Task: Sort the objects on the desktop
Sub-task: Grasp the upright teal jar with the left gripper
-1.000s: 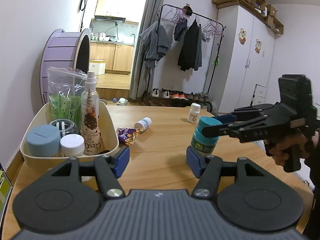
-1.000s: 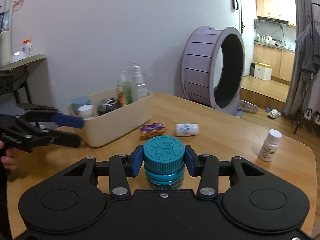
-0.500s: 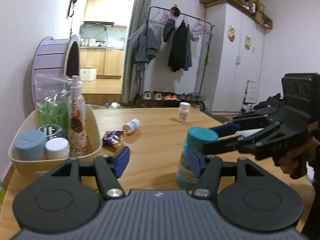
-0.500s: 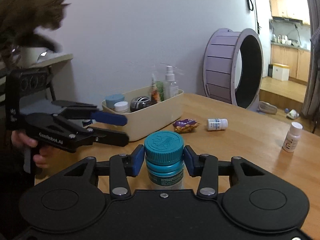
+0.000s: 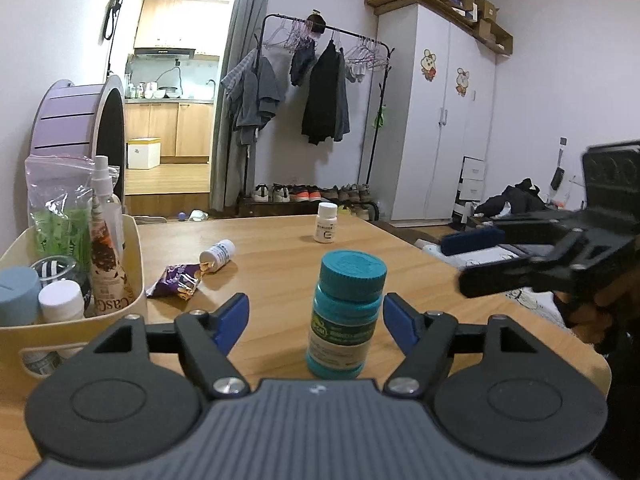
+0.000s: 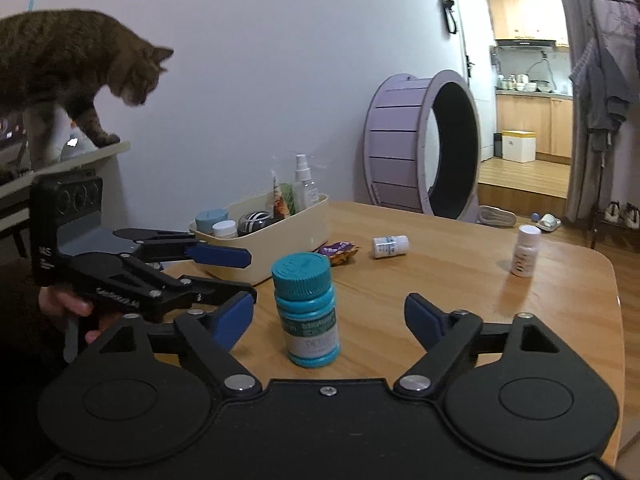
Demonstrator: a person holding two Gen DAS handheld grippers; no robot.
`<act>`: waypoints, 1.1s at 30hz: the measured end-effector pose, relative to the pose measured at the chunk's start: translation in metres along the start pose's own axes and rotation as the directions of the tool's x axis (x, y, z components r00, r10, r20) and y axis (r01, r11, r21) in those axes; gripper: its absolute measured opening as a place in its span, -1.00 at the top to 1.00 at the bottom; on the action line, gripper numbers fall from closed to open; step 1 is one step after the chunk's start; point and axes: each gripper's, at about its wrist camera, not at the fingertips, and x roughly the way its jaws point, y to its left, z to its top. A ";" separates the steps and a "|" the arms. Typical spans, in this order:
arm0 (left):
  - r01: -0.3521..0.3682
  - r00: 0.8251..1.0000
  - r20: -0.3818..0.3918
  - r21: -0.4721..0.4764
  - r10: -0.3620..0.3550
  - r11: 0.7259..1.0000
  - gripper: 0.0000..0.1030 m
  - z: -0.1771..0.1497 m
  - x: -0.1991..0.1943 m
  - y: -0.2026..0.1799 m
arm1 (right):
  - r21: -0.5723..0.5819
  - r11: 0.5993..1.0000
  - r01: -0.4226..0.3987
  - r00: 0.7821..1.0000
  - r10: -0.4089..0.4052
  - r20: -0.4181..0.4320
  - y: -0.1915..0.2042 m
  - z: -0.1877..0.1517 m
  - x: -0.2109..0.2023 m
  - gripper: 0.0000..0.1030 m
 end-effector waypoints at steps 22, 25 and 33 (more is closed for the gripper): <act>-0.005 1.000 0.002 0.003 0.005 1.000 -0.40 0.010 0.029 -0.013 | 0.037 0.999 0.001 0.998 -0.004 0.069 0.003 -0.003 -0.022 -1.00; 0.005 1.000 -0.019 0.022 -0.005 1.000 -0.33 0.010 0.035 -0.018 | 0.035 0.999 0.003 0.997 -0.005 0.074 0.003 -0.003 -0.024 -1.00; -0.001 1.000 -0.019 0.060 0.002 0.998 0.13 0.008 0.036 -0.026 | 0.051 0.999 0.010 0.995 -0.015 0.101 0.001 0.000 -0.026 -1.00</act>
